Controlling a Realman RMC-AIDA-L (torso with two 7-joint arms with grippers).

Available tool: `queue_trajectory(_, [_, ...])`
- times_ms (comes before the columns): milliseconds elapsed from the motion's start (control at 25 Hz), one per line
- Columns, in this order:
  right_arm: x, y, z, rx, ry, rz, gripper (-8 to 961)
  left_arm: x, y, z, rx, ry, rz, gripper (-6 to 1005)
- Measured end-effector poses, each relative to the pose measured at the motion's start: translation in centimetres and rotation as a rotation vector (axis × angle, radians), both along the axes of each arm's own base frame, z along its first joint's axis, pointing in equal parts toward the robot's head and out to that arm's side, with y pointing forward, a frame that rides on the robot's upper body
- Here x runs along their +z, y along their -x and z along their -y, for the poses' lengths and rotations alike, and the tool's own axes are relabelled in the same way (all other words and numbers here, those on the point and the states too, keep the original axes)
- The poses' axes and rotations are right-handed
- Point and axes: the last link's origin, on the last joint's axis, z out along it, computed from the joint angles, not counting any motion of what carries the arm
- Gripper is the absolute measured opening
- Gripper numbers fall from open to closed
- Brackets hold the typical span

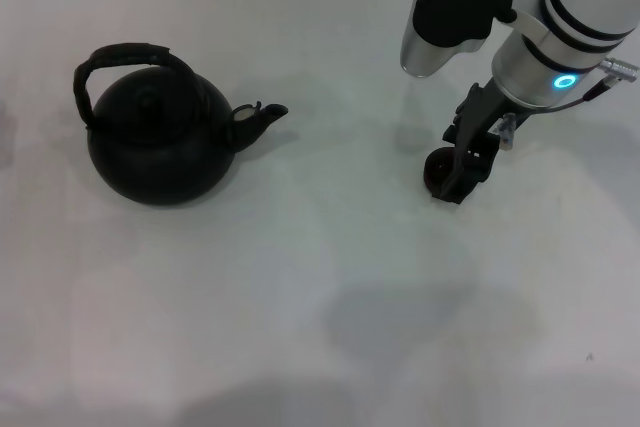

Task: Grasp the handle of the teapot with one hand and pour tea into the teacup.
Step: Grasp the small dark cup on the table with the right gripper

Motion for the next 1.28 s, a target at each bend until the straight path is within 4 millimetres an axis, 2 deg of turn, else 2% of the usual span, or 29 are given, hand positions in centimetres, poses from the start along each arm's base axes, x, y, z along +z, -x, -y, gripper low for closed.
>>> queue_trajectory(1280, [-0.49,-0.76,0.57,-0.001,0.02,0.023,812,0.02,0.01,0.0,-0.001,0.001,-0.002,681])
